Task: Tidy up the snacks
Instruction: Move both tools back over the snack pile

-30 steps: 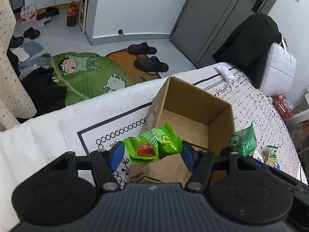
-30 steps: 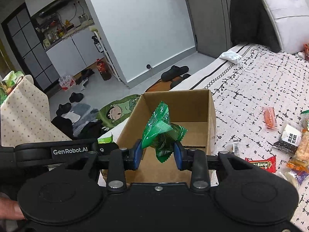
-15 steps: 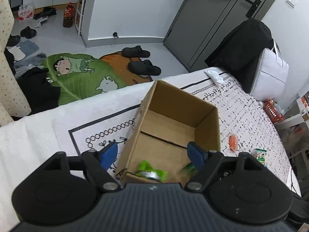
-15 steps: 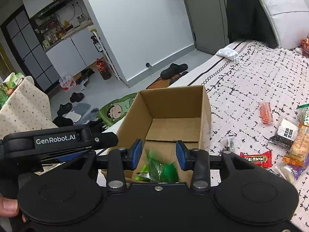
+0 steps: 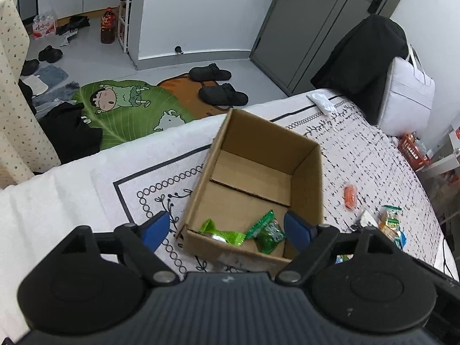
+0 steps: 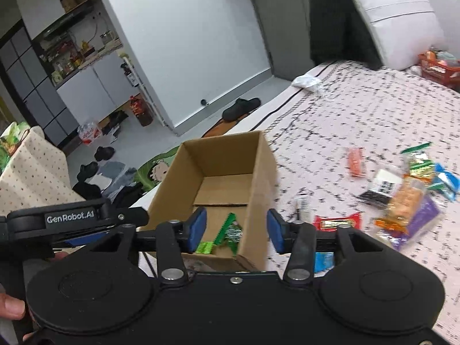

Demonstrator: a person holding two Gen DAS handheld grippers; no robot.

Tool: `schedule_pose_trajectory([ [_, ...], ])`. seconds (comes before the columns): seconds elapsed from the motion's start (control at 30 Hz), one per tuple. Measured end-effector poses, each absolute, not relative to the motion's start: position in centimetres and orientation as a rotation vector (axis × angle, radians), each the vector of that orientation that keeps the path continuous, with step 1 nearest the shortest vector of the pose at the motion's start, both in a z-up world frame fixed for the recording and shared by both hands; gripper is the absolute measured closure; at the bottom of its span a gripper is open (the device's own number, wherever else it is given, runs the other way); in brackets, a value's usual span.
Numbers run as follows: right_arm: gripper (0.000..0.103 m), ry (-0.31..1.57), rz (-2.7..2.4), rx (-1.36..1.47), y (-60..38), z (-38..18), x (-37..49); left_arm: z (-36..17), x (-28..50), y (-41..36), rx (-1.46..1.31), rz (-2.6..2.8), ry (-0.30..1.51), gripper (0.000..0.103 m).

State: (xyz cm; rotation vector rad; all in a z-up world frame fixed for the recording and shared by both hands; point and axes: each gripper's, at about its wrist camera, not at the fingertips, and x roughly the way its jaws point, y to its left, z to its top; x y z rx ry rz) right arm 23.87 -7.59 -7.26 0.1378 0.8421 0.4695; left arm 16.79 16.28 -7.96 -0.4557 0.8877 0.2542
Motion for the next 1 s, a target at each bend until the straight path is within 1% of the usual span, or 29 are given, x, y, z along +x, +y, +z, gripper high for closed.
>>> schedule_pose_trajectory([
  [0.07, 0.046, 0.832, 0.456, 0.134, -8.6, -6.9, 23.7, -7.8, 16.5, 15.6, -0.452, 0.244, 0.885, 0.017],
  [0.17, 0.039, 0.826, 0.436, 0.144, -10.3, -6.4, 23.6, -7.2, 16.2, 14.5, -0.426, 0.231, 0.875, 0.008],
  [0.3, 0.031, 0.812, 0.408, 0.149, -12.4, -5.8, 23.5, -6.4, 16.0, 13.0, -0.404, 0.221, 0.866, 0.000],
  [0.37, 0.023, 0.803, 0.399, 0.149, -13.4, -5.6, 23.4, -6.1, 15.8, 12.4, -0.398, 0.217, 0.858, 0.000],
  [0.47, 0.014, 0.794, 0.385, 0.143, -14.8, -5.6, 23.1, -5.8, 15.8, 11.4, -0.387, 0.201, 0.863, 0.000],
  [0.83, 0.007, 0.794, 0.355, 0.165, -19.4, -6.1, 22.6, -5.4, 15.5, 7.4, -0.329, 0.174, 0.856, 0.000],
  [1.0, 0.007, 0.796, 0.342, 0.174, -21.5, -6.5, 22.6, -5.3, 15.4, 5.5, -0.294, 0.187, 0.861, 0.000],
])
